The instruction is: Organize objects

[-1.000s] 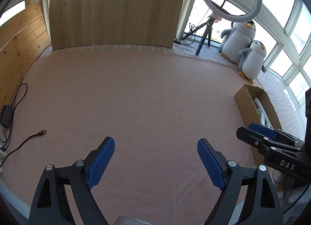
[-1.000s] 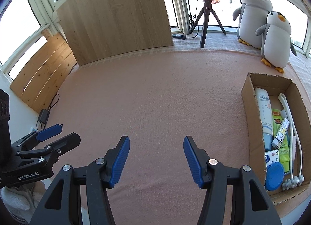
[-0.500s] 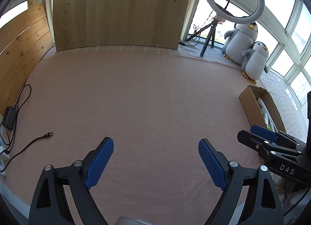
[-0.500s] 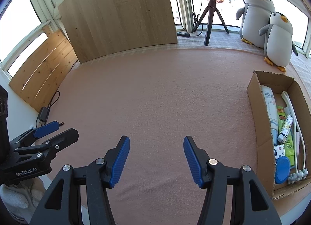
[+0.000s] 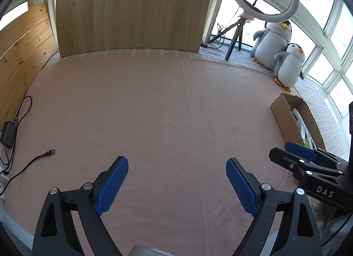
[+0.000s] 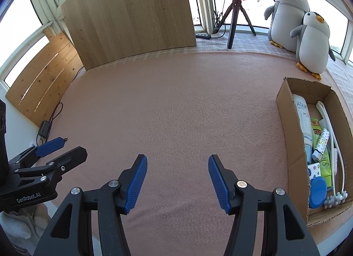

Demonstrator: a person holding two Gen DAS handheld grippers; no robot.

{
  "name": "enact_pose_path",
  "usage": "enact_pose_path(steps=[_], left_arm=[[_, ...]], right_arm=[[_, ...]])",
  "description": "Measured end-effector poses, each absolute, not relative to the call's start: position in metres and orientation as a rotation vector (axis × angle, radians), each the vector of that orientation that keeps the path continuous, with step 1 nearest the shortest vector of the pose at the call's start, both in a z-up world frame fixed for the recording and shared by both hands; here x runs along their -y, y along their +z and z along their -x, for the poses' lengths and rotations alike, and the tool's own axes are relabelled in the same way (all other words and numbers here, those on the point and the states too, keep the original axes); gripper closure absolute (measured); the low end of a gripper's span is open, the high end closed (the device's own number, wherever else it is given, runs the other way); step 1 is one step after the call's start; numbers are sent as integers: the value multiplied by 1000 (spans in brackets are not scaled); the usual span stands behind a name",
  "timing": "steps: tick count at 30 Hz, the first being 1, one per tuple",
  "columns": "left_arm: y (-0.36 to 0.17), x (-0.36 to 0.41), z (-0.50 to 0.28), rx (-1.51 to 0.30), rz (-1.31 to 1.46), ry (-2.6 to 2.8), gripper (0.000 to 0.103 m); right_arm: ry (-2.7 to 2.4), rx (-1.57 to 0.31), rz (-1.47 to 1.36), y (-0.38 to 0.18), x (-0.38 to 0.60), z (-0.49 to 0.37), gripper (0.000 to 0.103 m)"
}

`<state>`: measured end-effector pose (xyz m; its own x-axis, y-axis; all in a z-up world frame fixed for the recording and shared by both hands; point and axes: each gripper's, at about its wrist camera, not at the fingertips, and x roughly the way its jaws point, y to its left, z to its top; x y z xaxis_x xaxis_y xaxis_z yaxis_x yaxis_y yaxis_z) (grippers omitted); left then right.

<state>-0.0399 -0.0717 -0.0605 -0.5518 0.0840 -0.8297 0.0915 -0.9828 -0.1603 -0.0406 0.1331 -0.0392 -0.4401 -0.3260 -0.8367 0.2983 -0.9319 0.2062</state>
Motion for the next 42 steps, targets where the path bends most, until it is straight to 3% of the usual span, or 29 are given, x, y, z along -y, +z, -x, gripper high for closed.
enact_pose_path(steps=[42], left_arm=[[-65, 54, 50, -277, -1511, -2749, 10]], right_arm=[[-2366, 53, -1490, -53, -151, 50, 49]])
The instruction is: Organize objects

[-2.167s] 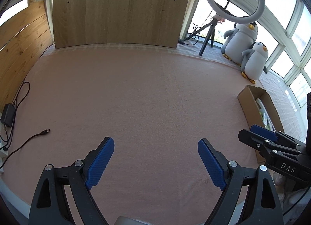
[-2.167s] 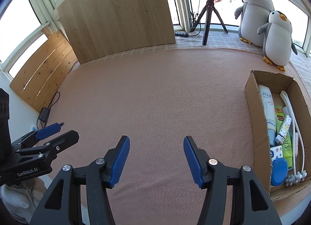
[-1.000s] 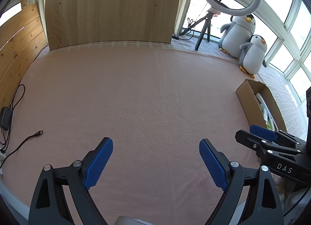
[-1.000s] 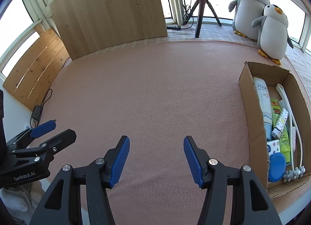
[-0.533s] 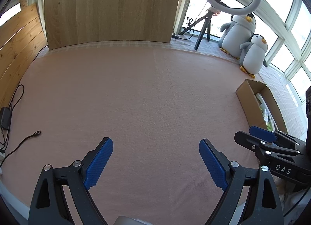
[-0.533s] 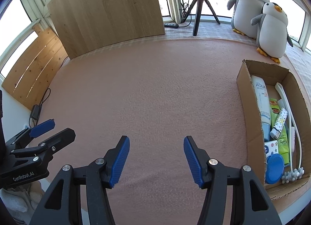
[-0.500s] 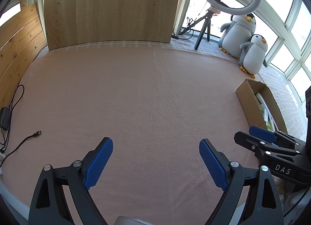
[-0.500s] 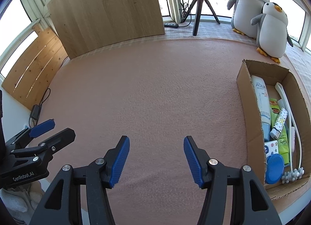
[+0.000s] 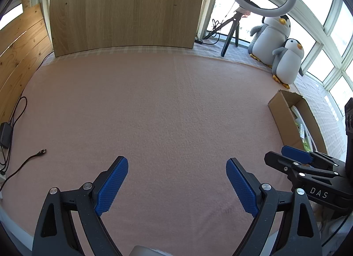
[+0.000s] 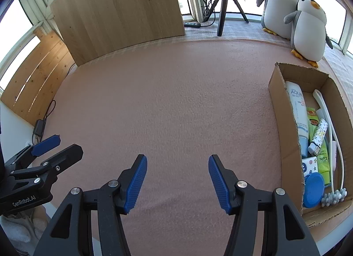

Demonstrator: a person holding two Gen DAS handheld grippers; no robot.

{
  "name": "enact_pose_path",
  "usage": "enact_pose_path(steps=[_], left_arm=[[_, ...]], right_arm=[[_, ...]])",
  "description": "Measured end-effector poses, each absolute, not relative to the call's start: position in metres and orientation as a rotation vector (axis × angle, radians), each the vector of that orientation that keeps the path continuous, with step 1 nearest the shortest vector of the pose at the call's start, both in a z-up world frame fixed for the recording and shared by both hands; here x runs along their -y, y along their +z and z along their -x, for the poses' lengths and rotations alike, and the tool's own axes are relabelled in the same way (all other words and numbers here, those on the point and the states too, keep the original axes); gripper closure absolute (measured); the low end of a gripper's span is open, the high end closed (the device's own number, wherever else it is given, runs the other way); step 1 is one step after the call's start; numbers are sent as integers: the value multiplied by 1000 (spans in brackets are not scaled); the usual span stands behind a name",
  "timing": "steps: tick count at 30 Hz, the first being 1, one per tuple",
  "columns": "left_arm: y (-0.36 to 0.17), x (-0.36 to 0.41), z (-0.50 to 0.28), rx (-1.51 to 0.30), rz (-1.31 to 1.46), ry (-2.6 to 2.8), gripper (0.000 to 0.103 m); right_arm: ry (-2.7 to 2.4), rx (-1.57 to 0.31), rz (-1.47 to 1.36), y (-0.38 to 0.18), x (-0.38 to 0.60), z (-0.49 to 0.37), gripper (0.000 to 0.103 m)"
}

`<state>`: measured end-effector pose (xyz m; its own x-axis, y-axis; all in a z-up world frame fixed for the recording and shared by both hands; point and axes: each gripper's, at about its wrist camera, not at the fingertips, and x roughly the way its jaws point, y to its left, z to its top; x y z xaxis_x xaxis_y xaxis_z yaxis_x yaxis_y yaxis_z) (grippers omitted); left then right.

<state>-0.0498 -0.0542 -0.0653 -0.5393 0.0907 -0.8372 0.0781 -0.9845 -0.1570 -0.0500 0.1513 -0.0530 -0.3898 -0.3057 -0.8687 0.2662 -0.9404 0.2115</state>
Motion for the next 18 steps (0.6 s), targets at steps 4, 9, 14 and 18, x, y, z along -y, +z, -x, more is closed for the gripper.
enact_pose_path(steps=[4, 9, 14, 18], left_arm=[[-66, 54, 50, 279, 1505, 2737, 10], [-69, 56, 53, 282, 1510, 2736, 8], [-71, 60, 53, 281, 1491, 2742, 8], [-77, 65, 56, 294, 1502, 2733, 8]], right_arm=[[-2362, 55, -1500, -54, -151, 51, 49], [-2359, 53, -1509, -55, -151, 52, 49], [-2356, 50, -1519, -57, -150, 53, 49], [-2346, 44, -1538, -62, -150, 55, 49]])
